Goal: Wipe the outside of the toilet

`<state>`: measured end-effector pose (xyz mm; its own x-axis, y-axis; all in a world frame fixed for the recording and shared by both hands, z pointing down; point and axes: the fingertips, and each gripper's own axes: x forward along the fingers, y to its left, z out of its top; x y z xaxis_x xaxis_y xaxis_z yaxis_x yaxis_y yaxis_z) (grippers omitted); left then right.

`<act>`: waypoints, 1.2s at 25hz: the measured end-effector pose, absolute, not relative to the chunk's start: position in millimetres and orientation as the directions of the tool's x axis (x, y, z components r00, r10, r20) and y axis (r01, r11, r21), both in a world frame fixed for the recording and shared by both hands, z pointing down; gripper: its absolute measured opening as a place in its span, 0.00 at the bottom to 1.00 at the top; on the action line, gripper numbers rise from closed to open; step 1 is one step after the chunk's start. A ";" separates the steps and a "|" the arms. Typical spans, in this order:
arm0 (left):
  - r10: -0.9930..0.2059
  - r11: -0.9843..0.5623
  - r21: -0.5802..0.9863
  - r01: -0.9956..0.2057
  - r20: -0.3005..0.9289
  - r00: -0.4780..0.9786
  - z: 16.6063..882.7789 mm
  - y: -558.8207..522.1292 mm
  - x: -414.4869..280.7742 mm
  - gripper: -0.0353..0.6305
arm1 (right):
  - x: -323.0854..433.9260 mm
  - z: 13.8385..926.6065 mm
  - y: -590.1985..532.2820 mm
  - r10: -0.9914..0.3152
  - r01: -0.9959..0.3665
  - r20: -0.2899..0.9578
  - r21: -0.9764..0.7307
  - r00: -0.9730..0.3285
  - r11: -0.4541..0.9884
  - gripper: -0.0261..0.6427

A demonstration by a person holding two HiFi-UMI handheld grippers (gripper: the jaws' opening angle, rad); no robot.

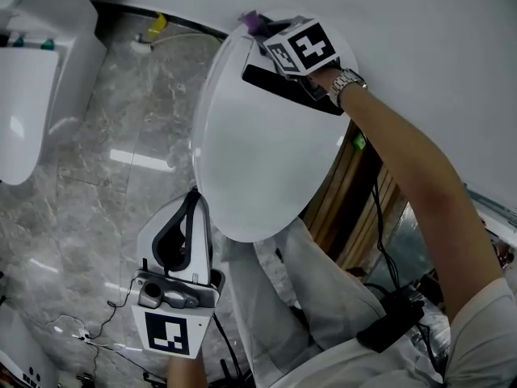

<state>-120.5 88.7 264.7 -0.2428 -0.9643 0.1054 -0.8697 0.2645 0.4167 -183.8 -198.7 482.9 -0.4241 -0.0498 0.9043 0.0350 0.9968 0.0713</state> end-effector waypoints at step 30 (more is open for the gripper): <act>-0.921 0.384 0.422 -0.821 0.119 -0.370 267.3 170.9 -86.7 0.06 | -107.6 527.8 7.8 0.152 0.324 0.901 -0.014 -0.406 0.946 0.17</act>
